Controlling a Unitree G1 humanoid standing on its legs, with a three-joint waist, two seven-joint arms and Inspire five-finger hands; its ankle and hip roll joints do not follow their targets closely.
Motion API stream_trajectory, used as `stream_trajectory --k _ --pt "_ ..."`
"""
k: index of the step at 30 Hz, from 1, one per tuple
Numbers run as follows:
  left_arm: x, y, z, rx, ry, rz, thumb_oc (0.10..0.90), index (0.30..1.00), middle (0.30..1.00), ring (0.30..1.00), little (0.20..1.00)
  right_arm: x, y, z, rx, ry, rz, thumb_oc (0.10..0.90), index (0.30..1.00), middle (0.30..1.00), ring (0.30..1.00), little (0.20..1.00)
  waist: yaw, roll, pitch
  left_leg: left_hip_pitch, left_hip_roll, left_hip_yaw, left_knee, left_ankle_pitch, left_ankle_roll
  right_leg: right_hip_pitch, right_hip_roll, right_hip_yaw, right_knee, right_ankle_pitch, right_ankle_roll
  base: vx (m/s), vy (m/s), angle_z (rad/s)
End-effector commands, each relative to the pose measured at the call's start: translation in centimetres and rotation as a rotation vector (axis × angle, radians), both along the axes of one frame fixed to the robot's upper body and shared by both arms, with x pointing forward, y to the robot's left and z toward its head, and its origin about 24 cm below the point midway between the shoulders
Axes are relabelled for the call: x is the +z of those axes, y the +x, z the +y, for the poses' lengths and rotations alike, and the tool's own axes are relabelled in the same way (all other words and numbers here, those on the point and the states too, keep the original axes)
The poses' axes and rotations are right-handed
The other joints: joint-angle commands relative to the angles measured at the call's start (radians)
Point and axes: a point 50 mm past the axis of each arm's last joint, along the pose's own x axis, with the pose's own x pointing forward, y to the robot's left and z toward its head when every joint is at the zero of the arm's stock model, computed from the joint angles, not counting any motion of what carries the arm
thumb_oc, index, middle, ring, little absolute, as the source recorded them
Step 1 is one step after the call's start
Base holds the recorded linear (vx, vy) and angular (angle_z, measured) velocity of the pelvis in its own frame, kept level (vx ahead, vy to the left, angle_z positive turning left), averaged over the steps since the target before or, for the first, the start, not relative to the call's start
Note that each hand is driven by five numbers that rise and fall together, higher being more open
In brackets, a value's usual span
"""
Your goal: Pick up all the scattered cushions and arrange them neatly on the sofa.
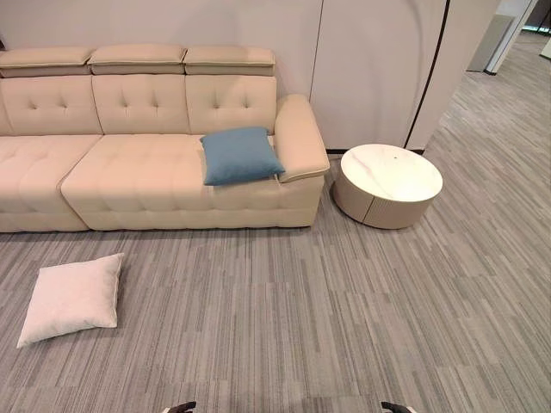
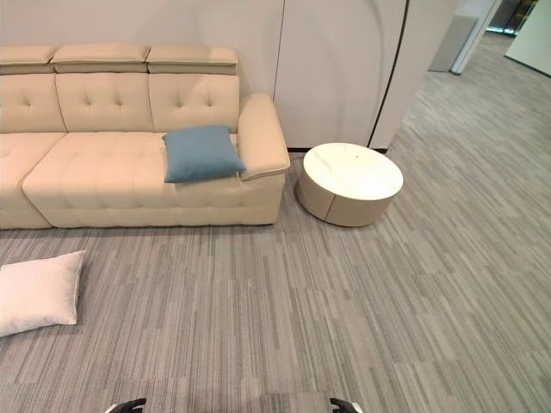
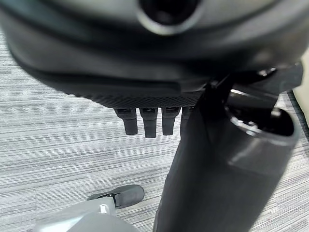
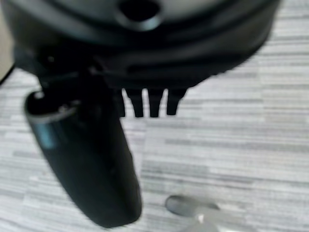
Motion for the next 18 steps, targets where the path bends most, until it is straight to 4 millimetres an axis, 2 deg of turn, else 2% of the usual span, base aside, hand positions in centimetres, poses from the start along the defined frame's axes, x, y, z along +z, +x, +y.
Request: stream_trajectory --k 1,11,18 --pt "0.4 2.4 -0.3 -0.013 0.010 -0.077 0.800 0.900 0.900 0.900 0.900 0.8 1.7 -1.5 0.018 -0.077 -0.043 0.800 0.900 0.900 0.900 0.900 0.022 0.006 0.013 0.071 0.029 0.103 0.008 -0.132 -0.034 -0.028 -0.084 -0.073 0.005 0.009 0.123 0.06 0.014 0.00" --pt "0.3 1.9 -0.2 -0.011 0.015 -0.051 0.800 0.900 0.900 0.900 0.900 0.7 1.8 -1.4 0.046 -0.077 -0.027 0.800 0.900 0.900 0.900 0.900 0.034 0.002 0.019 0.070 0.017 0.103 0.008 -0.133 -0.014 -0.027 -0.093 -0.071 0.014 0.009 0.127 0.04 0.027 0.00" --pt "0.4 2.2 -0.1 0.007 0.010 -0.061 0.800 0.900 0.900 0.900 0.900 0.9 2.6 -1.1 0.063 -0.075 -0.050 0.800 0.900 0.900 0.900 0.900 0.056 -0.009 0.031 -0.012 -0.011 0.102 0.098 -0.163 0.017 -0.081 -0.125 -0.070 0.088 0.004 0.139 0.00 0.068 -0.01"
